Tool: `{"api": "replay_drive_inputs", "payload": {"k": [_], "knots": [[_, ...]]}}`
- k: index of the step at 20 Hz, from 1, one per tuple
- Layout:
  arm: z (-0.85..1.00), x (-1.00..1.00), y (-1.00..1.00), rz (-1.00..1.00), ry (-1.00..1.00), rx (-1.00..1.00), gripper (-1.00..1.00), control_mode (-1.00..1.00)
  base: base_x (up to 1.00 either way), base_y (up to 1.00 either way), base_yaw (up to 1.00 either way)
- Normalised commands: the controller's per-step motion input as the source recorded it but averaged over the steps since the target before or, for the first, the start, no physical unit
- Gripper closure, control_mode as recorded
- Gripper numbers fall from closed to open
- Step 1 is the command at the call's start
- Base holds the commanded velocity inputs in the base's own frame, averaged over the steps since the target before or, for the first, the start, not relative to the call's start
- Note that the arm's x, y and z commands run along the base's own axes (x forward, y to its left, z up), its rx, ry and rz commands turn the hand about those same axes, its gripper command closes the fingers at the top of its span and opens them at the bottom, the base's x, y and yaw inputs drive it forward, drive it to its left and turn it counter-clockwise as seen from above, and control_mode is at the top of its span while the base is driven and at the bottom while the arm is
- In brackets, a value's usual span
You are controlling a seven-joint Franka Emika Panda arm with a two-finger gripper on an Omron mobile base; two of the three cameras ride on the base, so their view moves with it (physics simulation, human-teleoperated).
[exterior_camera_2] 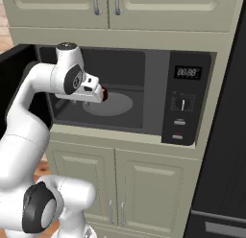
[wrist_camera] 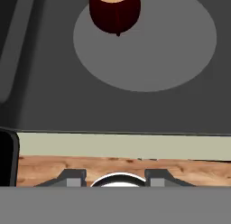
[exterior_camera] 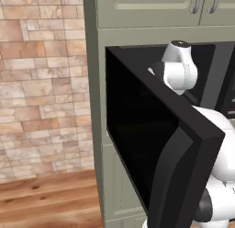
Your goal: Pick the cup of tea, navigate to the dining table, and place it on the saucer.
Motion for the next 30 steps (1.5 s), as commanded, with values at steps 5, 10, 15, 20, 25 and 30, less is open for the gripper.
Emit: {"api": "replay_drive_inputs", "payload": {"k": [5, 10, 15, 20, 25, 30], "knots": [[-0.07, 0.04, -0.09, 0.0, -0.09, 0.0, -1.0, -1.0, 0.0, 0.0, 0.0], [-0.17, -0.07, -0.22, 0.0, -0.56, 0.0, -1.0, -1.0, 0.0, 0.0, 0.0], [-0.13, -0.09, -0.38, 0.01, -0.43, 0.05, -1.0, -1.0, 0.0, 0.0, 0.0], [-0.04, -0.14, -0.43, 0.01, -0.28, 0.09, -1.0, -1.0, 0.0, 0.0, 0.0], [0.0, -0.18, -0.13, 0.01, -0.23, 0.03, -1.0, -1.0, 0.0, 0.0, 0.0], [0.0, 0.02, 0.0, 0.0, -0.06, 0.01, -1.0, -1.0, 0.0, 0.0, 0.0]]}}
